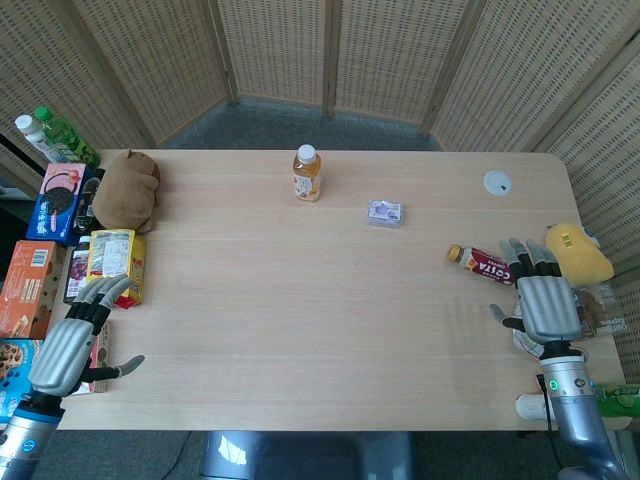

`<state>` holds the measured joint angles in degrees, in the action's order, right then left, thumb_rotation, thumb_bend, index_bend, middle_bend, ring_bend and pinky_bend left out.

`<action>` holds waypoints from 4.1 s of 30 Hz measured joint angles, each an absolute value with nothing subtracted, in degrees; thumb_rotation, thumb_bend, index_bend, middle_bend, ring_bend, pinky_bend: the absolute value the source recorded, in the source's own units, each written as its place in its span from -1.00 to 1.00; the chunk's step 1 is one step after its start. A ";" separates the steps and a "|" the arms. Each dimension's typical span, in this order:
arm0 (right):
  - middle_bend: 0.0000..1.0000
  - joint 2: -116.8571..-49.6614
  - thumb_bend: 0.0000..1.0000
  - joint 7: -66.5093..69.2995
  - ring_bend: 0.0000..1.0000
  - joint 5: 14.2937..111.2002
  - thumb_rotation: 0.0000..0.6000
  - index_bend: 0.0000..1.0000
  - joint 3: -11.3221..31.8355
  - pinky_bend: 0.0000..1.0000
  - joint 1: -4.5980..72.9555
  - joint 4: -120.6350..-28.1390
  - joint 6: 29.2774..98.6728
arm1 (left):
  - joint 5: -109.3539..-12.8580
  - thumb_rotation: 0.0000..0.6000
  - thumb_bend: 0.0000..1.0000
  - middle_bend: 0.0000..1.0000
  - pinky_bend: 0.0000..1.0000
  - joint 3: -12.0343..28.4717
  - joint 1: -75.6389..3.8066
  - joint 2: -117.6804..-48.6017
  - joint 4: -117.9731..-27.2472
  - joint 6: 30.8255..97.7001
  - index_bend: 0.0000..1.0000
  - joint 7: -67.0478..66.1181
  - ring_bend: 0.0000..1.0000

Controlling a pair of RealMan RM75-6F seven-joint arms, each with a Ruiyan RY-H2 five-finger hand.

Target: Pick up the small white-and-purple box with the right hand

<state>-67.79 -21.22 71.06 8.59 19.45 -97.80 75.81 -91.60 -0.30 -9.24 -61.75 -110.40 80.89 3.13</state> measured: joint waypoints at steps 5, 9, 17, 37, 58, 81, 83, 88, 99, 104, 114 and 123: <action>-1.00 -67.98 -0.52 -21.40 -1.00 70.30 0.83 -1.00 8.55 -1.00 19.62 -97.98 74.69 | -90.92 1.00 -0.63 -1.00 -1.00 -0.30 -9.64 -62.16 -109.66 79.88 -0.97 4.17 -1.00; -1.00 -67.96 -0.53 -21.98 -1.00 70.20 0.83 -1.00 8.94 -1.00 20.77 -98.70 73.37 | -90.89 1.00 -0.63 -1.00 -1.00 0.19 -9.89 -62.17 -109.10 80.22 -0.99 5.23 -1.00; -1.00 -69.92 -0.53 -22.33 -1.00 71.05 0.84 -1.00 10.04 -1.00 23.84 -99.07 70.74 | -91.27 1.00 -0.63 -1.00 -1.00 0.08 -10.31 -62.21 -108.98 79.86 -1.00 5.30 -1.00; -1.00 -76.69 -0.53 -22.63 -1.00 66.17 0.84 -1.00 13.02 -1.00 31.93 -93.79 61.53 | -90.22 1.00 -0.63 -1.00 -1.00 0.03 -10.51 -62.43 -107.05 79.31 -1.00 6.68 -1.00; -1.00 -97.91 -0.53 -12.59 -1.00 57.01 0.83 -1.00 17.14 -1.00 51.52 -56.71 35.89 | -87.92 1.00 -0.63 -1.00 -1.00 0.01 -10.71 -63.21 -103.78 77.88 -1.00 9.16 -1.00; -1.00 -105.85 -0.53 2.07 -1.00 63.21 0.83 -1.00 17.94 -1.00 63.82 -30.66 18.98 | -87.09 1.00 -0.63 -1.00 -1.00 -0.21 -9.99 -63.28 -103.80 78.32 -1.00 8.40 -1.00; -1.00 -106.60 -0.53 3.06 -1.00 63.72 0.84 -1.00 17.88 -1.00 64.83 -28.34 17.52 | -87.05 1.00 -0.63 -1.00 -1.00 -0.33 -9.81 -63.23 -103.85 78.43 -1.00 8.27 -1.00; -1.00 -108.42 -0.53 5.82 -1.00 65.06 0.84 -1.00 17.75 -1.00 66.74 -23.37 14.38 | -87.10 1.00 -0.62 -1.00 -1.00 -0.44 -9.50 -63.13 -104.08 78.77 -1.00 8.01 -1.00; -1.00 -111.31 -0.53 9.65 -1.00 68.01 0.85 -1.00 16.96 -1.00 69.46 -15.98 8.78 | -87.43 1.00 -0.63 -1.00 -1.00 -0.59 -8.92 -63.21 -104.31 79.52 -1.00 7.55 -1.00; -0.99 -111.12 -0.53 10.44 -0.99 69.41 0.84 -1.00 16.43 -1.00 69.39 -16.43 9.18 | -87.50 1.00 -0.63 -1.00 -1.00 -0.50 -9.07 -63.43 -103.82 79.27 -1.00 7.87 -1.00; -0.61 -107.68 -0.53 10.93 -0.53 70.65 0.84 -1.00 15.77 -1.00 67.95 -21.40 11.00 | -88.83 1.00 -0.63 -1.00 -1.00 -0.61 -9.03 -63.69 -102.97 79.86 -1.00 9.21 -1.00; -0.78 -106.69 -0.53 10.38 -0.89 70.44 0.83 -1.00 15.59 -1.00 66.83 -23.45 13.90 | -89.53 1.00 -0.63 -1.00 -1.00 -1.05 -8.30 -63.82 -102.70 80.92 -1.00 9.43 -1.00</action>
<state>-106.69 10.38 70.44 15.59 66.83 -23.45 13.90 -89.53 -1.05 -8.30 -63.82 -102.70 80.92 9.43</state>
